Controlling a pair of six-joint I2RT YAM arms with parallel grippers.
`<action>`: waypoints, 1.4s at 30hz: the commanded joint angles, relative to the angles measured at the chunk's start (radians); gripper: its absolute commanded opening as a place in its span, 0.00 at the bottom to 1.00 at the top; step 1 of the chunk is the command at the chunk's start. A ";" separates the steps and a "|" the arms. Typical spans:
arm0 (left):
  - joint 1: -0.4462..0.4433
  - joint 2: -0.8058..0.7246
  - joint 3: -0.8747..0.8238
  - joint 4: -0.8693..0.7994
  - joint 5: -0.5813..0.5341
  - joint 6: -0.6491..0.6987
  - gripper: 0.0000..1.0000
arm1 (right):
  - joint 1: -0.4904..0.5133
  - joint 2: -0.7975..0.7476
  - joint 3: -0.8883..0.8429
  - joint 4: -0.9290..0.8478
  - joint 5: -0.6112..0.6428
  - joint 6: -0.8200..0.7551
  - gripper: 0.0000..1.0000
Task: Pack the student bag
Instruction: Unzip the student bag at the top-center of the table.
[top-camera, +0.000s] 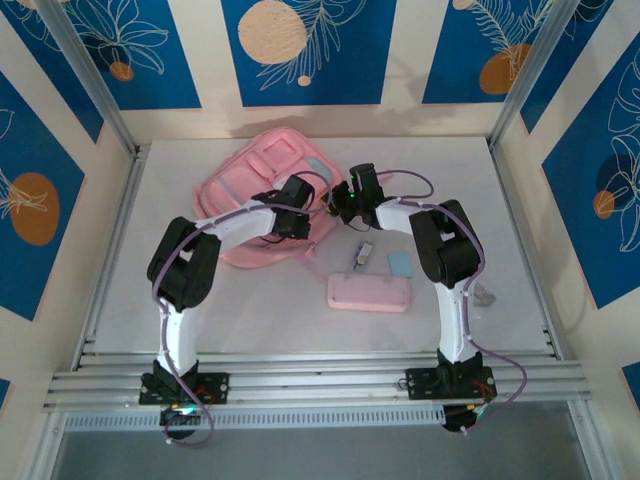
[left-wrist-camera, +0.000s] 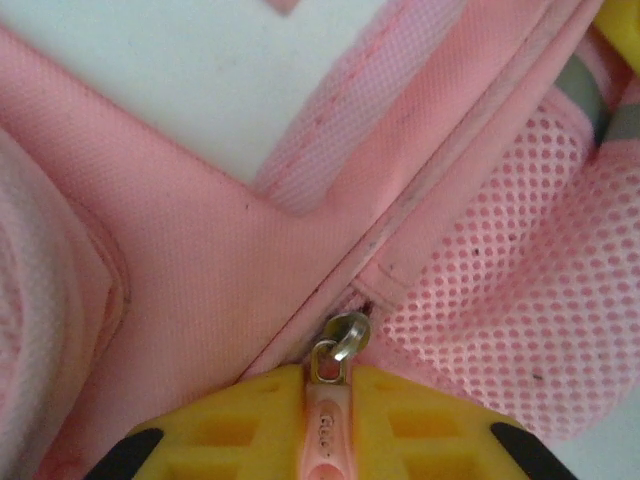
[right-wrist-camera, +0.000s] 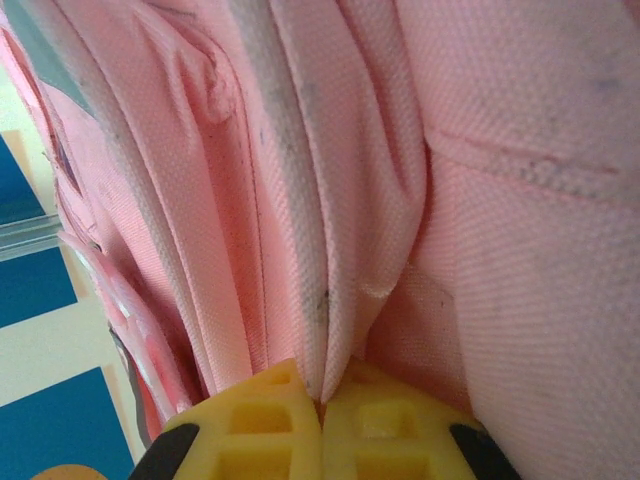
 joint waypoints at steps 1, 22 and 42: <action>-0.001 0.031 0.025 -0.180 0.003 0.040 0.21 | -0.016 -0.038 -0.029 0.004 -0.024 0.027 0.00; 0.057 -0.040 -0.053 -0.197 0.004 0.131 0.00 | -0.068 -0.031 -0.031 0.007 -0.010 0.005 0.00; 0.186 -0.292 -0.284 -0.148 0.063 0.180 0.22 | -0.110 0.000 0.050 -0.008 -0.069 -0.046 0.00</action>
